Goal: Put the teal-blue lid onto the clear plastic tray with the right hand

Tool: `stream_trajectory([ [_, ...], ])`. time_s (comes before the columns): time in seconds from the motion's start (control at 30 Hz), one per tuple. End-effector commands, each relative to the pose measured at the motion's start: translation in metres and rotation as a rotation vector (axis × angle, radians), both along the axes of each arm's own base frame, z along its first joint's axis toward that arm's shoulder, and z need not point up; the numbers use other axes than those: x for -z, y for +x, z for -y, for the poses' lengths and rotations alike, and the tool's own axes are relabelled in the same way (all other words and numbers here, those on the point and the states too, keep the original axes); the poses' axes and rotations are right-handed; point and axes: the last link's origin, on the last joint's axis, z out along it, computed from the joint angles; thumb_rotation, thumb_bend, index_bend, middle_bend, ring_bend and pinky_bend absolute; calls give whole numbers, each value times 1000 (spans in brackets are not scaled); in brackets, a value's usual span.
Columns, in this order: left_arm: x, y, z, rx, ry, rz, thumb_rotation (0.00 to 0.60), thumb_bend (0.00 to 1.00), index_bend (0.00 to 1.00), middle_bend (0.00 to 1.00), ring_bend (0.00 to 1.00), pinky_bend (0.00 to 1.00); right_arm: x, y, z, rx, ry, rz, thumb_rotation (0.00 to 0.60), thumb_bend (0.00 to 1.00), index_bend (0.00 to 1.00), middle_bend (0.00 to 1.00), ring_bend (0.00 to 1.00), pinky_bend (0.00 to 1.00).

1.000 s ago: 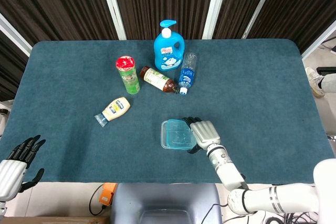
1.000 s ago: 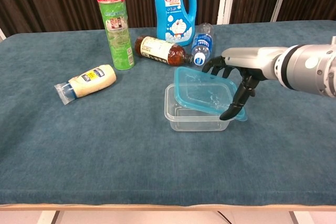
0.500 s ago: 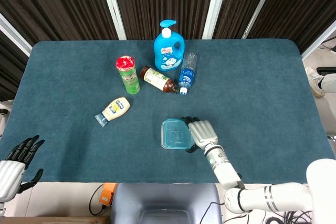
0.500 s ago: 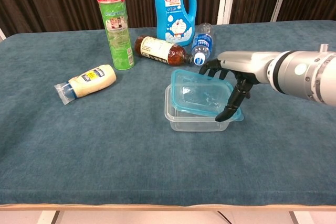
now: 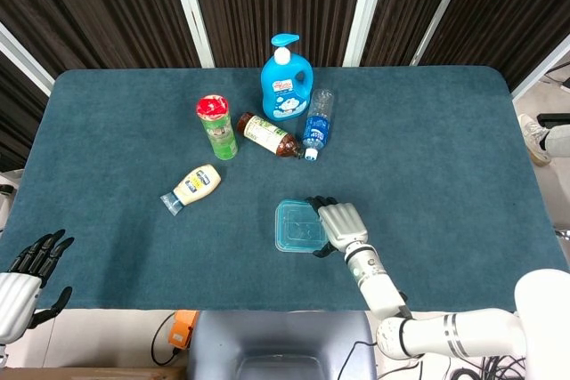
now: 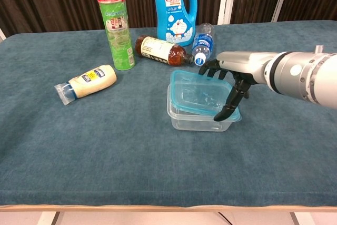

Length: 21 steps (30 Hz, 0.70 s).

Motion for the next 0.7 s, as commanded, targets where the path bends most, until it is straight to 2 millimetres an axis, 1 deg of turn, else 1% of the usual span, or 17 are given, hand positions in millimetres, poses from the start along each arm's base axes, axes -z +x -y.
stream_trajectory([
  [0.03, 0, 0, 0, 0, 0, 0, 600, 404, 0, 0, 0, 160, -1, -1, 0, 0, -1, 0, 600, 310, 947, 683, 640, 710],
  [0.27, 1, 0, 0, 1, -2, -2, 600, 405, 0, 0, 0, 160, -2, -2, 1, 5, -3, 10, 600, 310, 948, 684, 641, 710],
  [0.7, -1, 0, 0, 2, 2, 3, 600, 404, 0, 0, 0, 160, 6, -1, 0, 4, 9, 8, 600, 310, 948, 683, 641, 710],
])
